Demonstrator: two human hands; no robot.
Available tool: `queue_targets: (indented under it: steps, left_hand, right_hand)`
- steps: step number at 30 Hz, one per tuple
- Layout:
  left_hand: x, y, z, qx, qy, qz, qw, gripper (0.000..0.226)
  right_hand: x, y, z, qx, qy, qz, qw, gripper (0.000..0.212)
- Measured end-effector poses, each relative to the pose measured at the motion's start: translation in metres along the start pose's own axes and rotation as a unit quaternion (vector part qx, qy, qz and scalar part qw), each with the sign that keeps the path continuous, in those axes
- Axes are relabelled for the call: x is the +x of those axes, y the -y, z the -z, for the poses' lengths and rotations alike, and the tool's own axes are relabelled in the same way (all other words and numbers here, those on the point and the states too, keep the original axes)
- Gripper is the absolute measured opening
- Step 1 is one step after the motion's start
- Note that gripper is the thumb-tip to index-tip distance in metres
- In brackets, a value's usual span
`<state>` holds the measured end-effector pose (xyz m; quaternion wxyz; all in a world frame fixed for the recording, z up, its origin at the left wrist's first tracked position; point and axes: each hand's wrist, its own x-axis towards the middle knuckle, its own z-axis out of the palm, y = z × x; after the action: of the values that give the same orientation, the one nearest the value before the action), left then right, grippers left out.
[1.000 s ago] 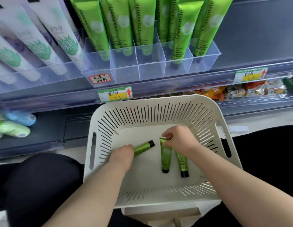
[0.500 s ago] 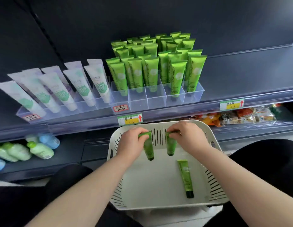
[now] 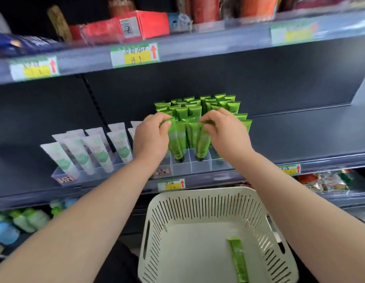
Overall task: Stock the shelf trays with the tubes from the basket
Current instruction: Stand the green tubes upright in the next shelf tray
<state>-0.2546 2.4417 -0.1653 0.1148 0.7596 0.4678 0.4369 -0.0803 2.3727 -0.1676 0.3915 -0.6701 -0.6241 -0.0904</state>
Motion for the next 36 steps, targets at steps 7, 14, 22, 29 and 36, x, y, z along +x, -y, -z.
queue_targets:
  steps: [7,14,22,29,36]
  left_hand:
    - [0.018,0.008,-0.010,0.036,0.016,0.017,0.999,0.021]
    - [0.022,0.023,-0.033,0.053,0.079,0.015,0.995,0.024]
    - [0.033,0.030,-0.058,0.091,0.130,0.016,0.987,0.025]
    - [0.034,0.024,-0.057,0.108,0.135,0.027,0.985,0.023]
    - [0.031,0.011,-0.038,0.098,0.127,0.019,0.987,0.022]
  right_hand:
    - [0.023,-0.008,-0.046,-0.079,0.079,0.012,0.994,0.023]
    - [0.026,-0.020,-0.065,-0.133,0.106,0.009,0.985,0.031]
    - [0.026,-0.018,-0.063,-0.148,0.107,0.044,0.982,0.037]
    - [0.019,-0.018,-0.056,-0.145,0.081,0.066,0.984,0.036]
    - [0.008,-0.014,-0.050,-0.152,0.062,0.076,0.984,0.038]
